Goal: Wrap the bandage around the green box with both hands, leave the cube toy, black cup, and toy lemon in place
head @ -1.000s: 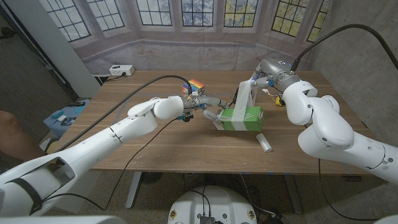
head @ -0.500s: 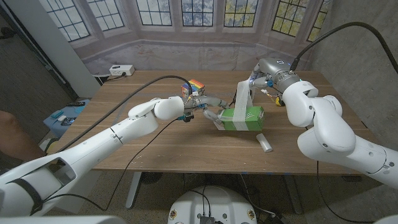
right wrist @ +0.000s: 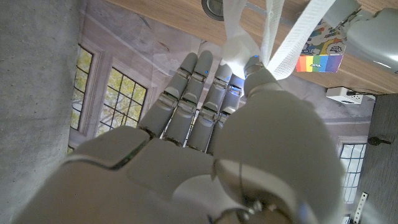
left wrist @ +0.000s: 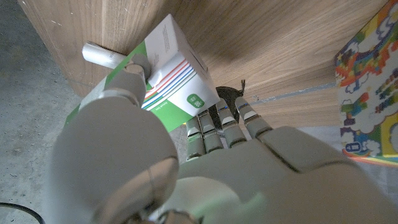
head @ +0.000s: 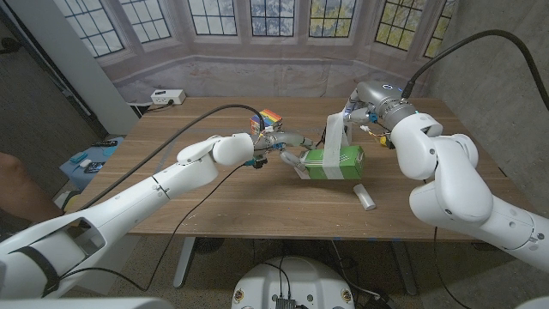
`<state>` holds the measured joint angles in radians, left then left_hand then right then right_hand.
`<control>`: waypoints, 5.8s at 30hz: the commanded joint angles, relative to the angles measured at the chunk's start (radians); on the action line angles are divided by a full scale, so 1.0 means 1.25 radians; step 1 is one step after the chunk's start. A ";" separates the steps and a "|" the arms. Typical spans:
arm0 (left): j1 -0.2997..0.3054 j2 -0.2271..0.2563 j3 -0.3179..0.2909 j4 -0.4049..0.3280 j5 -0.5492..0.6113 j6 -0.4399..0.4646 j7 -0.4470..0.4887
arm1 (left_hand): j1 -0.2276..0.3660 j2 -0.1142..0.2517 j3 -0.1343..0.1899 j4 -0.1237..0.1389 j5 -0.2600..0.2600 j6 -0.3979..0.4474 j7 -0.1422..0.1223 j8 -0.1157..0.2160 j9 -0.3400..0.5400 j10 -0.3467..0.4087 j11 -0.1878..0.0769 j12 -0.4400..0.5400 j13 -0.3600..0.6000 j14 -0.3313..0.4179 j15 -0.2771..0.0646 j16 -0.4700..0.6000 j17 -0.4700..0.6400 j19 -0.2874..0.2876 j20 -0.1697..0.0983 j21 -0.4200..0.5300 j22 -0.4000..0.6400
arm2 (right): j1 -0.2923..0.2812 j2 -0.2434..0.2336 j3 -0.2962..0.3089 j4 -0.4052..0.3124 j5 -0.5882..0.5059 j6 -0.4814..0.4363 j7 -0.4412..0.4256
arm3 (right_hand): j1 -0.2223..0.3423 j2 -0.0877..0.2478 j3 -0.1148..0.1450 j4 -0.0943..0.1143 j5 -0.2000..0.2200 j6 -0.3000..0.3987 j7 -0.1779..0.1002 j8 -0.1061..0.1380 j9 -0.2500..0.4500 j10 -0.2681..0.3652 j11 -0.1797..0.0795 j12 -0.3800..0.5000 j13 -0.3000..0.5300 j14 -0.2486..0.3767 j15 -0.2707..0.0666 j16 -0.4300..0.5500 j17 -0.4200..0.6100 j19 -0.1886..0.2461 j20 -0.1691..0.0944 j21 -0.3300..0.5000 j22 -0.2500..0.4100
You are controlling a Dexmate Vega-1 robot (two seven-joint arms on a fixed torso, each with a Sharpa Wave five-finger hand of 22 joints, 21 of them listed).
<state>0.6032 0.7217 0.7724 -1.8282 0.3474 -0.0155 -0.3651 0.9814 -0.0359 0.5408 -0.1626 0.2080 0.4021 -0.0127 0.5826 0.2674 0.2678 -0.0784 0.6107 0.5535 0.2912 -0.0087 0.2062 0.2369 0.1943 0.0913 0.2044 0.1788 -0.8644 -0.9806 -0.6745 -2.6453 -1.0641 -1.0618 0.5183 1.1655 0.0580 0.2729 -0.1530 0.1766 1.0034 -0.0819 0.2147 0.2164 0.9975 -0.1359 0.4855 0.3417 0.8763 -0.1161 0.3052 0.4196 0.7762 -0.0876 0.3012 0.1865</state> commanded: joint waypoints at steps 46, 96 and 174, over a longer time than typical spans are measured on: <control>-0.040 -0.039 0.004 0.064 -0.010 0.010 0.042 | -0.021 0.055 0.005 0.005 0.006 0.040 0.028 0.078 0.004 0.003 0.010 0.005 0.002 0.002 0.008 0.000 0.002 0.000 0.001 0.002 0.003 | -0.284 0.524 0.193 0.007 -0.433 0.376 0.280 | -0.014 0.000 -0.006 0.001 0.005 0.002 0.002 -0.001 0.001 0.004 0.001 -0.004 0.002 0.010 -0.086 -0.005 0.010 -0.003 -0.015 0.002 0.001; -0.063 -0.095 0.032 0.071 -0.008 0.104 0.103 | -0.026 0.058 -0.004 0.006 0.007 0.040 0.038 0.081 0.010 0.003 0.021 0.007 0.002 0.005 0.015 0.002 0.003 0.003 0.009 0.003 0.004 | -0.439 0.737 0.173 -0.023 -0.499 0.412 0.239 | -0.015 0.003 -0.006 -0.001 0.004 0.004 0.008 -0.001 0.001 0.007 0.007 -0.004 0.004 0.015 -0.086 -0.007 0.015 0.000 -0.012 0.003 0.001; -0.067 -0.065 0.017 0.005 -0.048 0.165 0.093 | -0.031 0.062 -0.010 0.006 0.011 0.045 0.040 0.080 0.011 0.004 0.025 0.010 0.001 0.007 0.018 0.001 0.003 0.004 0.009 0.003 0.004 | -0.469 0.530 0.267 0.060 -0.054 0.080 -0.026 | -0.005 0.004 -0.004 -0.007 0.004 0.001 0.007 -0.003 0.001 0.006 0.006 -0.005 0.007 0.018 -0.087 -0.011 0.025 0.002 -0.012 0.004 0.001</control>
<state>0.5207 0.6309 0.7995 -1.8128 0.2930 0.1848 -0.2473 0.9767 -0.0311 0.5279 -0.1589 0.2156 0.3968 -0.0073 0.5826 0.2766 0.2682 -0.0568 0.6175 0.5535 0.2965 0.0071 0.2063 0.2372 0.1947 0.0983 0.2044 0.1788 -1.4930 -0.2102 -0.3244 -2.5878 -1.2547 -0.8710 0.5718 1.1514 0.0594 0.2636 -0.1601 0.1766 1.0036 -0.0711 0.2119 0.2117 0.9991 -0.1268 0.4744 0.3461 0.8903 -0.1194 0.2937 0.4477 0.7762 -0.0876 0.3012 0.1864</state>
